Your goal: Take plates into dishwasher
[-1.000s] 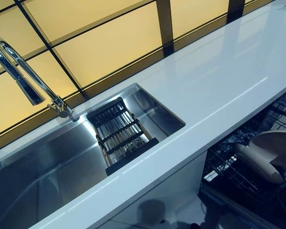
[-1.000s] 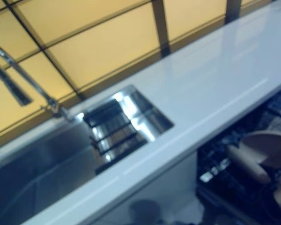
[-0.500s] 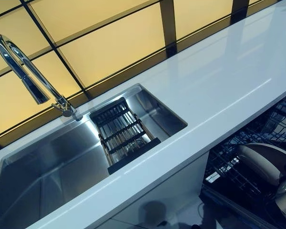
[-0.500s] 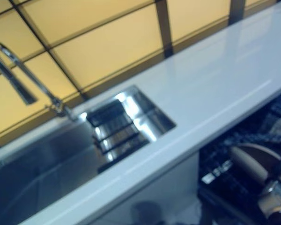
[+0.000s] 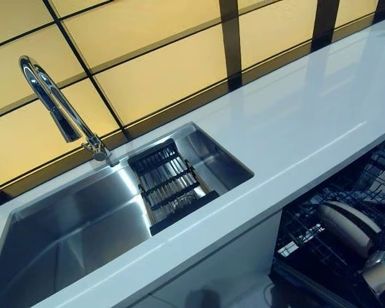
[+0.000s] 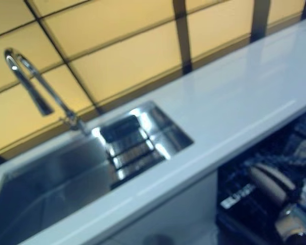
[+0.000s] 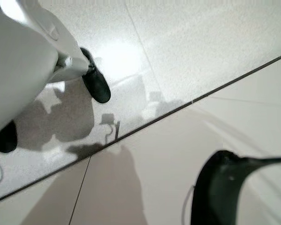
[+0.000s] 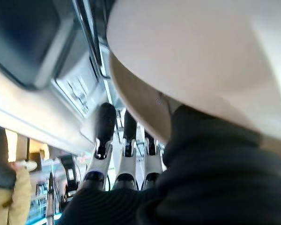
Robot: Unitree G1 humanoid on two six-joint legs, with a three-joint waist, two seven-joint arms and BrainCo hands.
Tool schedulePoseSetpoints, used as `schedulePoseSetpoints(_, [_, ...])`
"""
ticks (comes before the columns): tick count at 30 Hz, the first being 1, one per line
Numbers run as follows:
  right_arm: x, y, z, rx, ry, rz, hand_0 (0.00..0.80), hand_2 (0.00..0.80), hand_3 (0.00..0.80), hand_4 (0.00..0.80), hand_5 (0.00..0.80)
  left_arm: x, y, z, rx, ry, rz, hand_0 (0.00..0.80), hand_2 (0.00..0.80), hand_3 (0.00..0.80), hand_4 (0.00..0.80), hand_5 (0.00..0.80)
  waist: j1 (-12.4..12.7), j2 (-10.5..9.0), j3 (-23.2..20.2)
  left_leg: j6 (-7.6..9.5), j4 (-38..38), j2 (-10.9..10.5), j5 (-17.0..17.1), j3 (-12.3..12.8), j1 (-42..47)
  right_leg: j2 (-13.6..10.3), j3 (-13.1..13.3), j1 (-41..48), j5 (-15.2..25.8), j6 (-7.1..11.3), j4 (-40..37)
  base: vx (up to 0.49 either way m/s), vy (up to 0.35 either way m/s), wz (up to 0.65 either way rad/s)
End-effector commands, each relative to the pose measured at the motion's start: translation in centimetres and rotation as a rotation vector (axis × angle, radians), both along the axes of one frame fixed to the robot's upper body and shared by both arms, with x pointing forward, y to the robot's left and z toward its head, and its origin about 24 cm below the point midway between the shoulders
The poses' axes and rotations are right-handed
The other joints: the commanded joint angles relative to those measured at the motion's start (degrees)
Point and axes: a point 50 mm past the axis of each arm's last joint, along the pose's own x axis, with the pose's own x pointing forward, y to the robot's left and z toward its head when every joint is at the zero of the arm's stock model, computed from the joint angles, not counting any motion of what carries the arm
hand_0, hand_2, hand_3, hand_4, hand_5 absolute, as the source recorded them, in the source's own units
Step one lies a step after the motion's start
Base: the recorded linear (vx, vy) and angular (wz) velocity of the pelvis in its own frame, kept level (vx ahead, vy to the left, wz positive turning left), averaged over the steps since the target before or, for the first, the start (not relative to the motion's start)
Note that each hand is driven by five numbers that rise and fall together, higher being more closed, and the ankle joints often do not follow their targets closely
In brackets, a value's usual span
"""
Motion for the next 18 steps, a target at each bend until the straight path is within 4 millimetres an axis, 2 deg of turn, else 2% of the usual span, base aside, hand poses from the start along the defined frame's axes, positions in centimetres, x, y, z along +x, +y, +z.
schedulePoseSetpoints(1, [1.0, 0.8, 0.1, 0.035, 0.001, 0.023, 0.0, 0.0, 0.0, 0.0, 0.0, 0.9, 2.5, 0.7, 0.091, -0.009, -0.038, 0.0, 0.0, 0.0, 0.0, 0.0, 1.5, -5.25, -0.4, 1.64, 1.9, -0.5, -5.4, -2.2, 1.3, -1.8, 0.7, 0.5, -5.2, 4.77, 2.5, 0.0, 0.0, 0.0])
schedulePoseSetpoints(9, [1.2, -0.7, 3.5, 0.087, 0.016, 0.005, 0.0, 0.0, 0.0, 0.0, 0.0, 1.1, 4.0, 1.0, 0.148, 0.009, -0.031, 0.0, 0.0, 0.0, 0.0, 0.0, 0.7, -7.69, -0.9, 1.56, 1.7, 0.0, -5.6, -1.6, 1.9, -1.0, 1.4, 1.0, -4.8, 4.79, 2.0, 0.0, 0.0, 0.0])
schedulePoseSetpoints(13, [1.4, -1.9, 7.0, 0.09, 0.049, -0.013, 0.0, 0.0, 0.0, 0.0, 0.0, 1.1, 5.5, 1.3, 0.23, 0.048, -0.02, 0.0, 0.0, 0.0, 0.0, 0.0, 0.1, -10.34, -2.1, 1.49, 2.0, 0.6, -5.9, -1.0, 2.7, -0.4, 2.3, 1.6, -4.7, 4.76, 1.9, 0.0, 0.0, 0.0])
schedulePoseSetpoints(17, [1.4, -2.2, 7.7, 0.105, 0.076, -0.021, 0.0, 0.0, 0.0, 0.0, 0.0, 1.2, 5.8, 1.4, 0.251, 0.057, -0.016, 0.0, 0.0, 0.0, 0.0, 0.0, 0.0, -11.15, -2.6, 1.47, 1.9, 0.7, -5.9, -0.8, 3.0, -0.2, 2.5, 1.9, -4.6, 4.79, 1.8, -0.01, 0.011, -0.02])
schedulePoseSetpoints(18, [1.3, -2.6, 8.5, 0.109, 0.116, -0.027, 0.0, 0.0, 0.0, 0.0, 0.0, 1.3, 6.0, 1.4, 0.264, 0.061, -0.007, 0.0, 0.0, 0.0, 0.0, 0.0, -0.1, -11.81, -3.2, 1.52, 1.8, 0.7, -5.9, -0.6, 3.3, -0.1, 2.8, 2.1, -4.5, 4.81, 1.6, -0.031, 0.082, -0.02])
